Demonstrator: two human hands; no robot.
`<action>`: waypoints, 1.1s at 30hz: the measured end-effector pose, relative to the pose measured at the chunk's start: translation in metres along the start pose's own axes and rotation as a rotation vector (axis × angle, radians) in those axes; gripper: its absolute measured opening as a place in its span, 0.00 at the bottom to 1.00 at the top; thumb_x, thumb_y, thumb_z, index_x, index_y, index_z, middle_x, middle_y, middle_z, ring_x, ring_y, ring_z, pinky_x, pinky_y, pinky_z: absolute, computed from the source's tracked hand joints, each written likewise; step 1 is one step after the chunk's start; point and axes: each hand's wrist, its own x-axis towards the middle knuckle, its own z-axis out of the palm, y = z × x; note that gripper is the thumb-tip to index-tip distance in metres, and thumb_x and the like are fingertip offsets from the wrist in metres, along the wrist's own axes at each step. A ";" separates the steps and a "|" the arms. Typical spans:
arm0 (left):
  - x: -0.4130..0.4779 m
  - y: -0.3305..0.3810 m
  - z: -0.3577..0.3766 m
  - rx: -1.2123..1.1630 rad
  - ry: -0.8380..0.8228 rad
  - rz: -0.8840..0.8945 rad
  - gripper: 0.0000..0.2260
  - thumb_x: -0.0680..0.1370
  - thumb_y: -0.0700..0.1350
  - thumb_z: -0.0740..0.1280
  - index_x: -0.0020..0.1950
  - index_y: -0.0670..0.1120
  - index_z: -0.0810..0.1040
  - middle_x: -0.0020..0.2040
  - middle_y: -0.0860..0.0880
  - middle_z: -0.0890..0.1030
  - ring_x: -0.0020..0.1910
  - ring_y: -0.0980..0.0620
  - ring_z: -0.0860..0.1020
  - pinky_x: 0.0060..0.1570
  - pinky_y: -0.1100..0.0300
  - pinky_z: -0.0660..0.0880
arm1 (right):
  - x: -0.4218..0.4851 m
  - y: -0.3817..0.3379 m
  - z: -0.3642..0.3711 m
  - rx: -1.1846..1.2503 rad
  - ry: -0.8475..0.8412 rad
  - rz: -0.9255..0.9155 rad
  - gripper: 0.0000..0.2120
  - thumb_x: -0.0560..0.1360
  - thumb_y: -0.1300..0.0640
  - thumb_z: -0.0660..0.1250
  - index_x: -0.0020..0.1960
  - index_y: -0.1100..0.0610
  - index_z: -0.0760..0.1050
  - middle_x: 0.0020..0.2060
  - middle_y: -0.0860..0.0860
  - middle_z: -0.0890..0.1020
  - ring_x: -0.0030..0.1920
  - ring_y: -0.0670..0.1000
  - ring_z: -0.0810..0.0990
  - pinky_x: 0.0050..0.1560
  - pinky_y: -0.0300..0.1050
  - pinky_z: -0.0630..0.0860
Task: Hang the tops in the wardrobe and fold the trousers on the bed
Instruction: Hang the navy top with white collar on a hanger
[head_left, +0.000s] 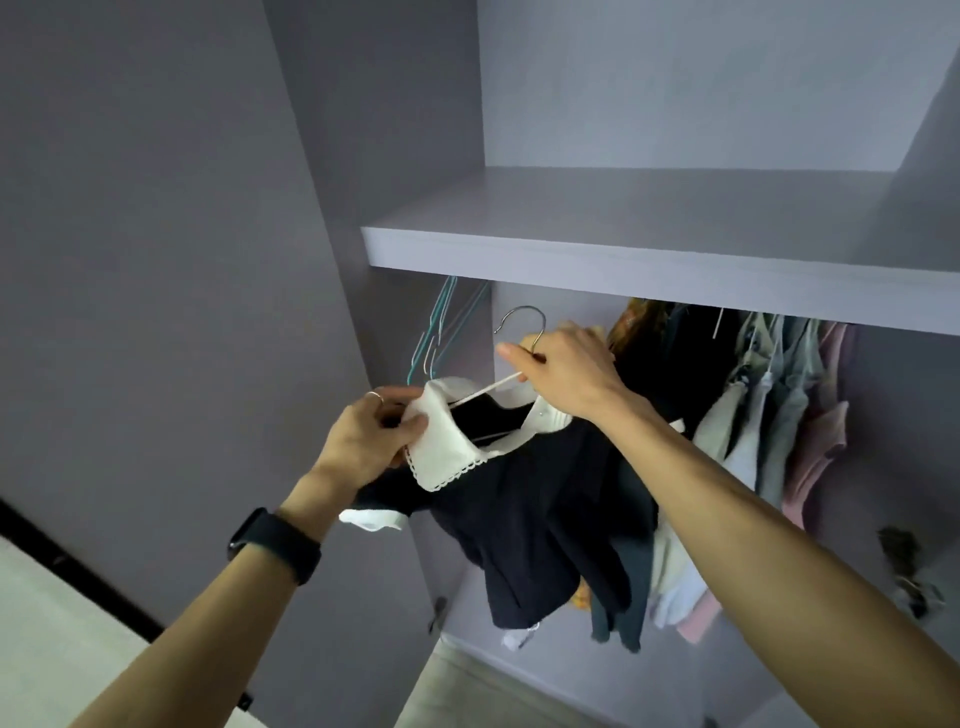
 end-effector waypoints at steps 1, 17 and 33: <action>-0.004 -0.009 -0.002 0.106 0.062 0.027 0.11 0.78 0.43 0.72 0.55 0.58 0.82 0.48 0.54 0.85 0.39 0.52 0.85 0.49 0.59 0.81 | 0.000 0.004 0.002 0.005 -0.012 -0.006 0.26 0.82 0.38 0.57 0.28 0.46 0.68 0.29 0.43 0.80 0.43 0.51 0.73 0.58 0.52 0.66; 0.007 0.046 0.015 0.782 -0.261 0.322 0.12 0.81 0.49 0.66 0.39 0.61 0.78 0.36 0.60 0.82 0.37 0.62 0.79 0.48 0.58 0.77 | -0.044 -0.015 0.031 0.445 0.024 -0.002 0.19 0.80 0.36 0.59 0.50 0.51 0.76 0.45 0.42 0.81 0.49 0.45 0.78 0.53 0.42 0.74; -0.001 0.006 -0.011 0.987 -0.182 0.218 0.06 0.83 0.48 0.59 0.54 0.55 0.76 0.52 0.53 0.82 0.48 0.48 0.80 0.47 0.54 0.76 | -0.064 -0.003 0.068 0.811 -0.525 0.327 0.15 0.82 0.47 0.64 0.57 0.57 0.82 0.48 0.45 0.82 0.50 0.42 0.78 0.54 0.37 0.70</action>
